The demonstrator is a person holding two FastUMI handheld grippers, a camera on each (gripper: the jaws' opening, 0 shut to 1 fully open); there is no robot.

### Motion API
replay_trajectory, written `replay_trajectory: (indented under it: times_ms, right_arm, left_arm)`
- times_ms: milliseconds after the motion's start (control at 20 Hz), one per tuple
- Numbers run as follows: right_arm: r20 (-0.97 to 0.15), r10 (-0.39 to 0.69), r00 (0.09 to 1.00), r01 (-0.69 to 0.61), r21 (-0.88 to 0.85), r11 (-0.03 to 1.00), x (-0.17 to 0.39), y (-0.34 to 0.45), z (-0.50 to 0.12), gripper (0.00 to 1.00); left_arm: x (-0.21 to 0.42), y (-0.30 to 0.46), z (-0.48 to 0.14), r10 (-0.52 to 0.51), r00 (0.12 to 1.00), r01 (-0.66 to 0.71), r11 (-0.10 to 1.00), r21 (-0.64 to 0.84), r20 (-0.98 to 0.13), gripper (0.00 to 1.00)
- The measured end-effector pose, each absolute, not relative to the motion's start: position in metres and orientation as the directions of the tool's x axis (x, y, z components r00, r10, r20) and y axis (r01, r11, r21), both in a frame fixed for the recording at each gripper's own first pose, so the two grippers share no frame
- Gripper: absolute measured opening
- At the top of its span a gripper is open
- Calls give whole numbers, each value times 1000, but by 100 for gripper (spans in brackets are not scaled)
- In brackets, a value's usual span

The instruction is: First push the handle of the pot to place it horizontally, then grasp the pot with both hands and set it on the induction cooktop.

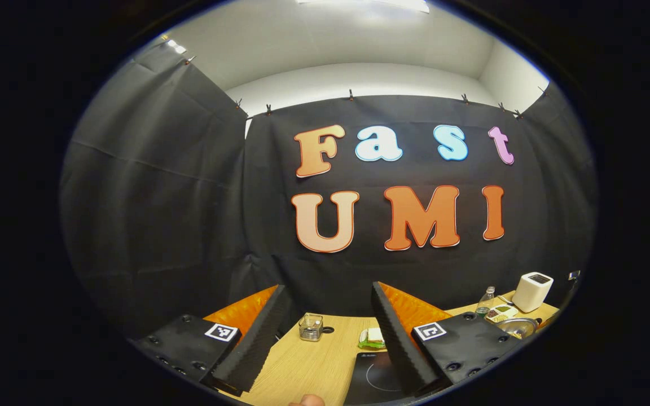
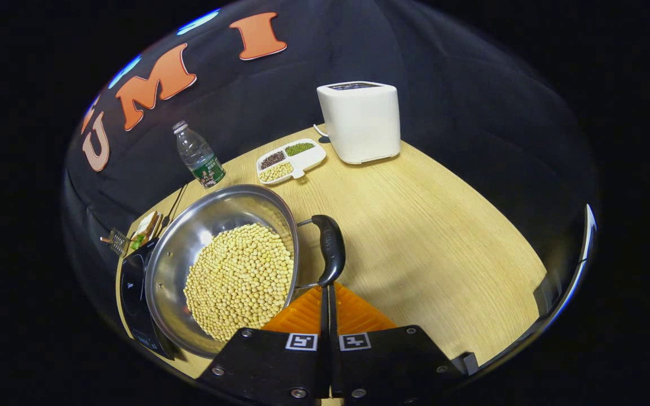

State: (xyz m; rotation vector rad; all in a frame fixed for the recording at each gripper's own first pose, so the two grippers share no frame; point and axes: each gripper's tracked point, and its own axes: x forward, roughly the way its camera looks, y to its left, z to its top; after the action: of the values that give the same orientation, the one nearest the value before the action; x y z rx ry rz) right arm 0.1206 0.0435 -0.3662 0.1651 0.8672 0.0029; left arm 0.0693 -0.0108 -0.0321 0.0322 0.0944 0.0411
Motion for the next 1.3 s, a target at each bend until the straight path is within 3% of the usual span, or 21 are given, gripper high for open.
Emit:
replay_trajectory:
  times_ms: [600,850,1100,1300]
  right_arm:
    - [-738,32,674,36,76,996,165,50,-368,0]
    - [-732,42,680,9,65,998,167,49,-362,0]
    - [-651,33,758,-10,39,999,166,34,-323,0]
    - [-593,91,800,-61,69,996,166,40,-300,5]
  left_arm:
    - [91,-85,-130,-20,971,36,997,62,-238,99]
    - [95,-158,-173,-116,950,117,993,-14,-290,98]
    - [95,-230,-217,-178,932,173,984,-46,-315,98]
    - [89,-289,-255,-237,910,230,971,-61,-339,99]
